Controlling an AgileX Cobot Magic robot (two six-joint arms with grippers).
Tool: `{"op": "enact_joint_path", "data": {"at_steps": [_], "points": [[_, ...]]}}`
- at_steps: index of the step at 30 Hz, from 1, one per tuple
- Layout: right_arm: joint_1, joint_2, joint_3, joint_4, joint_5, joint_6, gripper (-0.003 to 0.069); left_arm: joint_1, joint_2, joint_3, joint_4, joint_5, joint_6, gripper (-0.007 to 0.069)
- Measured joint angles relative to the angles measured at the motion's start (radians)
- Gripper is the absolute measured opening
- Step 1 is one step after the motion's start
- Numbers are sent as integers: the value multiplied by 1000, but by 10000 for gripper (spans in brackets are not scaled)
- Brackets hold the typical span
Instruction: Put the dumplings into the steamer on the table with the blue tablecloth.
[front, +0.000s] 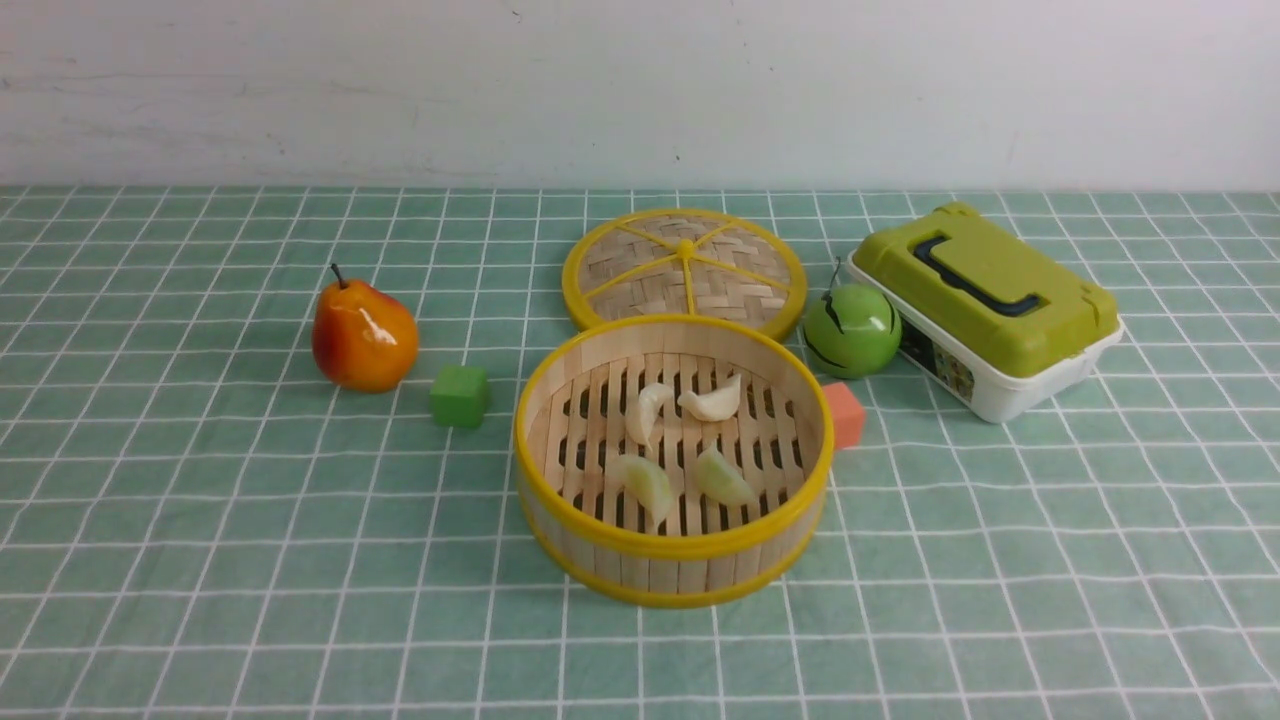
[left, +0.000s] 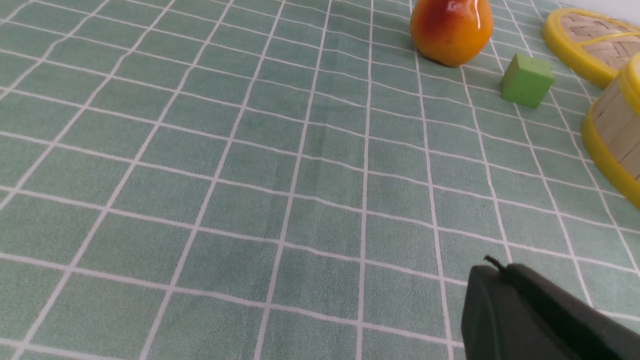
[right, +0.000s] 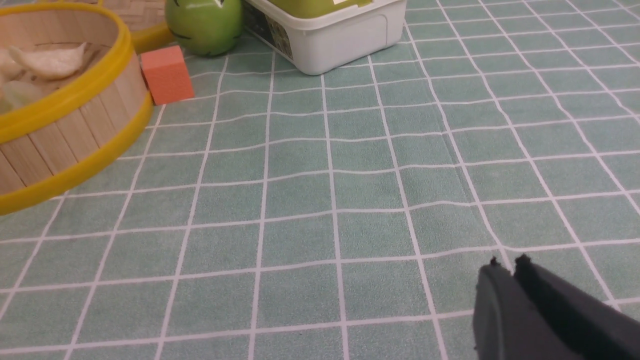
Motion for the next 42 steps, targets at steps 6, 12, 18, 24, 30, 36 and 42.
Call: {"op": "enact_joint_path", "data": {"at_steps": [6,12,18,24,30,36,42], "points": [[0,0,0,0,0,3,42,1,0,0,0,0,3,-14],[0,0,0,0,0,4,52,1,0,0,0,0,3,-14],[0,0,0,0,0,6,62,1,0,0,0,0,3,-14],[0,0,0,0,0,6,72,1,0,0,0,0,3,-14],[0,0,0,0,0,6,81,1,0,0,0,0,3,-13],[0,0,0,0,0,7,91,1,0,0,0,0,3,-11],[0,0,0,0,0,7,97,1,0,0,0,0,3,-10]]}}
